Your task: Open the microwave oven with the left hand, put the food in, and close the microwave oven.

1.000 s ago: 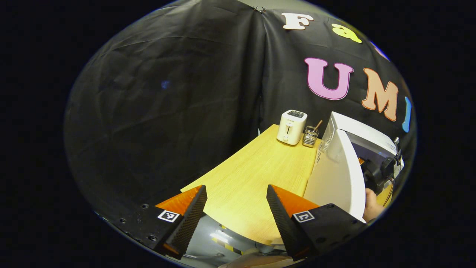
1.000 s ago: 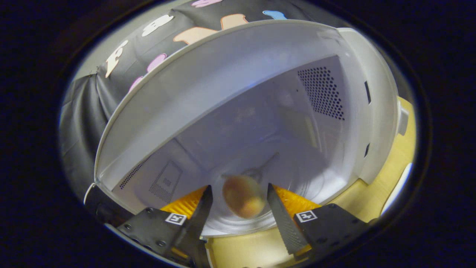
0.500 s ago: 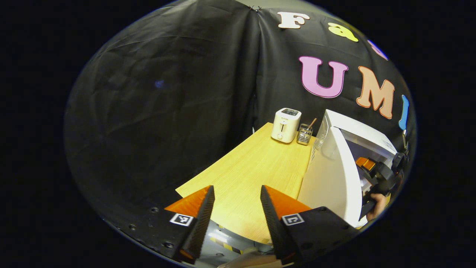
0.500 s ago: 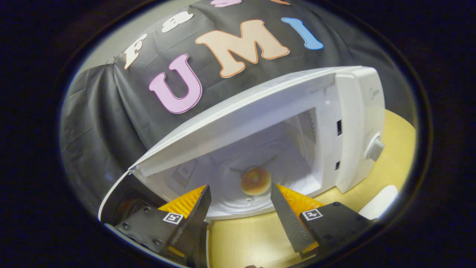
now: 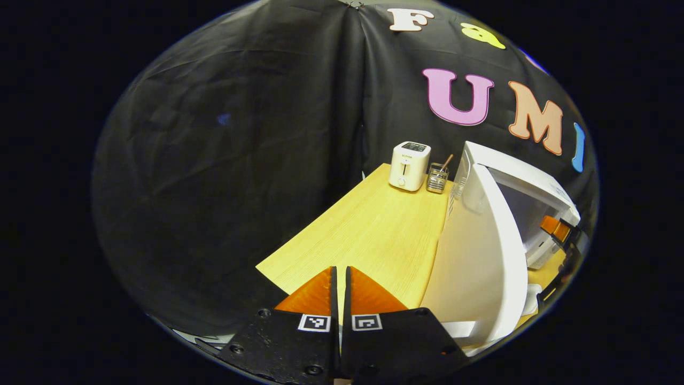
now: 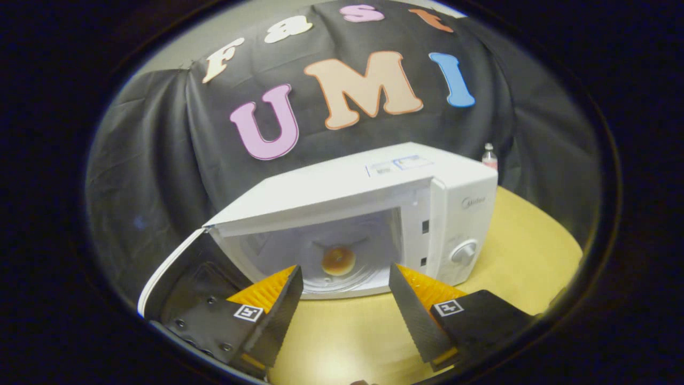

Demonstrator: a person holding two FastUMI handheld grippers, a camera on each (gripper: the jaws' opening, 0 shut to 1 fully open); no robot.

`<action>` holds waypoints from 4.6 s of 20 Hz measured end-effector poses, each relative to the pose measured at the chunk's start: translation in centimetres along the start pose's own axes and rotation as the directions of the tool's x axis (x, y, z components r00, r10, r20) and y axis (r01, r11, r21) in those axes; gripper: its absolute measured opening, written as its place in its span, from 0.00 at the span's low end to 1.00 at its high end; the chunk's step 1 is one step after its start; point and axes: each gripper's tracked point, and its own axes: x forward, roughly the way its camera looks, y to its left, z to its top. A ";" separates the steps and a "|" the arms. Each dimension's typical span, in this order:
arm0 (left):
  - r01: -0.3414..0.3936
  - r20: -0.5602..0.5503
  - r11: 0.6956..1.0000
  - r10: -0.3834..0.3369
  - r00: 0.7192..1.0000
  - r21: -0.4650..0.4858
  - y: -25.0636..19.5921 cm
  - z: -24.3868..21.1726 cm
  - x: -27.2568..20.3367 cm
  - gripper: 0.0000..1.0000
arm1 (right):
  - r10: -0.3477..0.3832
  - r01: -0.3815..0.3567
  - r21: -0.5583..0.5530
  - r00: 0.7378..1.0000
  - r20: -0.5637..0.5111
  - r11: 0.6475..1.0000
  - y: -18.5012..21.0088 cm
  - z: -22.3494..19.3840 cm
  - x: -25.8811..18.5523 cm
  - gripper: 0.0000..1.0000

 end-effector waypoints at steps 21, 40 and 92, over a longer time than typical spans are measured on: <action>0.227 0.003 0.956 -0.231 0.973 0.188 -11.7 -0.3 -3.6 0.01 | -0.171 0.174 -0.063 0.984 0.052 0.983 -10.2 3.7 -10.5 0.91; 0.495 -0.116 0.851 -0.482 0.869 0.176 -30.9 -0.7 -3.3 0.01 | -0.491 0.491 0.027 0.868 0.072 0.871 -26.9 4.1 -22.4 0.92; 0.485 -0.030 0.859 -0.487 0.873 0.167 -48.2 2.0 -0.5 0.01 | -0.351 0.351 -0.026 0.936 0.026 0.936 -32.5 6.0 -22.1 1.00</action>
